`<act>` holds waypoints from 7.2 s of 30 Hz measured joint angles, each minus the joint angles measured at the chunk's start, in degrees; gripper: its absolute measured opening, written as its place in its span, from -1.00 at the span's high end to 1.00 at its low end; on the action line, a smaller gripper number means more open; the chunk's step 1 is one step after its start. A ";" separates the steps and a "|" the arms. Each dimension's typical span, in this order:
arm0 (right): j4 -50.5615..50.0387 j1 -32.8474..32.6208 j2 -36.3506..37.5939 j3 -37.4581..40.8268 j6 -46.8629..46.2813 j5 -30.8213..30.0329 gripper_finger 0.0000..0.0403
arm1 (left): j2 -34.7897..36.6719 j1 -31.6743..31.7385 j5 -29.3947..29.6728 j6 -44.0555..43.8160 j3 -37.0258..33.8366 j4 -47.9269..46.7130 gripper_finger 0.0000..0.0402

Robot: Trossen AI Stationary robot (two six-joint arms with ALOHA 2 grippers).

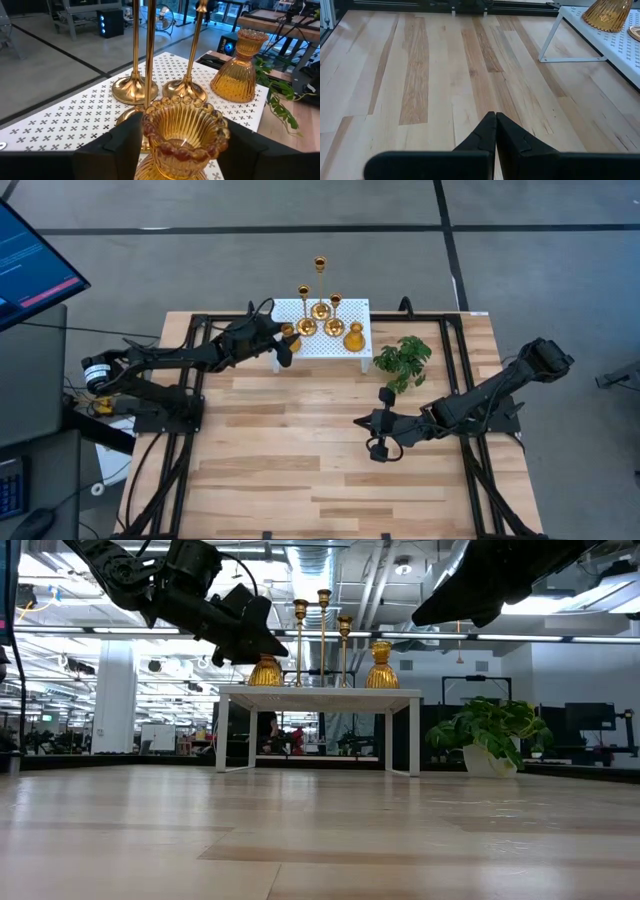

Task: Pick & Place candle stick holders
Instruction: Put the yellow candle holder on the shelf, then return to home position

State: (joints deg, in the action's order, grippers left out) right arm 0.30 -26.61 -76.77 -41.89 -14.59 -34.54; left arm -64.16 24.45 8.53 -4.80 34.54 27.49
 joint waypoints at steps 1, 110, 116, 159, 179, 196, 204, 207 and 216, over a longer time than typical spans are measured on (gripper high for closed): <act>0.00 0.00 0.00 0.00 0.00 0.00 1.00 | 0.00 0.00 0.00 0.00 0.00 0.00 -0.10; -15.44 15.87 76.54 22.02 12.83 25.64 1.00 | -0.22 -23.28 -12.85 9.07 -12.20 22.12 0.98; -12.14 15.91 76.56 27.61 12.83 25.60 1.00 | -0.22 -23.30 -12.85 9.07 -12.20 22.53 0.98; 1.07 15.87 76.41 41.24 18.68 27.19 1.00 | 12.30 -18.06 -13.26 7.09 -21.74 20.54 0.98; 1.07 15.87 76.41 41.27 17.68 27.12 1.00 | 47.72 -17.71 -15.94 4.42 -34.12 5.64 0.98; 1.07 15.89 76.41 41.27 17.99 27.04 1.00 | 47.52 -17.73 -15.64 6.03 -34.12 1.23 0.98; 1.07 15.88 76.41 41.27 17.99 27.04 1.00 | 45.88 -17.73 -15.64 6.03 -34.12 1.62 0.98; 1.07 15.87 76.41 41.29 17.99 27.04 1.00 | 45.12 -17.73 -15.64 6.03 -34.12 1.70 0.98; 1.07 15.89 76.41 41.29 17.99 27.04 1.00 | 49.22 -17.73 -15.65 6.03 -34.12 1.89 0.98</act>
State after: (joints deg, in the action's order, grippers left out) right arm 1.37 -10.72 -0.36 -0.60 3.40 -7.51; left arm -14.95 6.72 -7.12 1.23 0.43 29.37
